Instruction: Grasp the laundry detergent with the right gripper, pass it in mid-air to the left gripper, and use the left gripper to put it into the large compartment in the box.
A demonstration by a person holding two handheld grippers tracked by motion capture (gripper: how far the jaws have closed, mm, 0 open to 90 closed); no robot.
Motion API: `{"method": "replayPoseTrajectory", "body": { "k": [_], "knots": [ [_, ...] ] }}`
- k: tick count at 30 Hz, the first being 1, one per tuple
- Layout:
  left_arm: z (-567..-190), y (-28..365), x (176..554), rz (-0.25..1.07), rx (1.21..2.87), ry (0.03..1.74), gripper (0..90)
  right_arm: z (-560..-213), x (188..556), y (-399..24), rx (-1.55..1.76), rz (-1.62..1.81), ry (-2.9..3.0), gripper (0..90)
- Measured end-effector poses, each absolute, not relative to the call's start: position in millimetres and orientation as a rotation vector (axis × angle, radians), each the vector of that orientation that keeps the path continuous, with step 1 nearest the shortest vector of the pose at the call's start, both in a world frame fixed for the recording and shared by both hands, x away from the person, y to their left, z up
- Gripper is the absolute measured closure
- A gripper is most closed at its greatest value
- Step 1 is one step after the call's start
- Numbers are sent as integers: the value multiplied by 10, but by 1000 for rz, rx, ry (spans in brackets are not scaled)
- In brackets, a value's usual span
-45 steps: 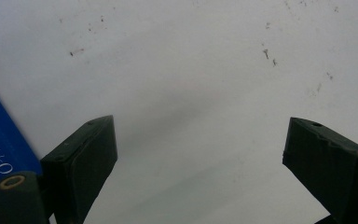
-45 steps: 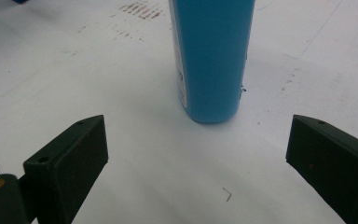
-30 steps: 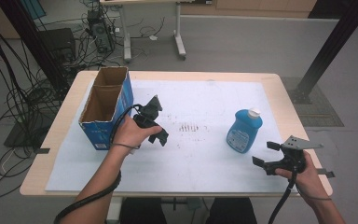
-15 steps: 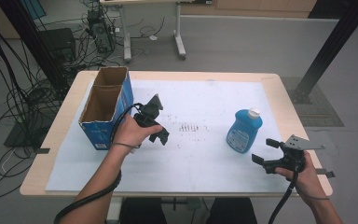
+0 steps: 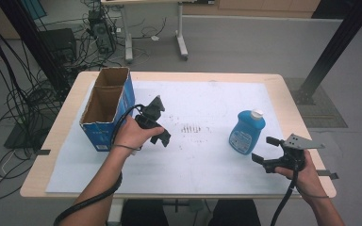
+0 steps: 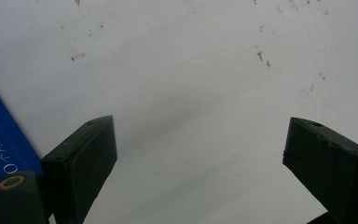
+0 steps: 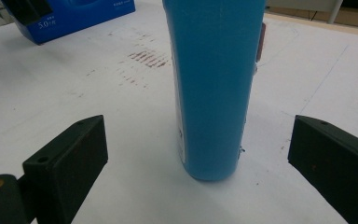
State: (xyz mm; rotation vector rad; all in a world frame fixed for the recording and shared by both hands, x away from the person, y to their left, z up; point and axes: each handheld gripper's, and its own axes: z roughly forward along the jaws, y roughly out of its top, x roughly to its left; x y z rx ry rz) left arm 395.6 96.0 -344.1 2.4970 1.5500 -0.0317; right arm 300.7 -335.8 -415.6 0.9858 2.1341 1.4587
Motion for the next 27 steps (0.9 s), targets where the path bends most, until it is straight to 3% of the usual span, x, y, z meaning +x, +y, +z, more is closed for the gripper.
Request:
{"method": "replayPoseTrajectory", "body": {
  "k": [27],
  "knots": [
    [-3427, 907, 3938, -34, 2501, 1530, 96, -4127, 3217, -3207, 937, 1472, 2103, 44]
  ]
}}
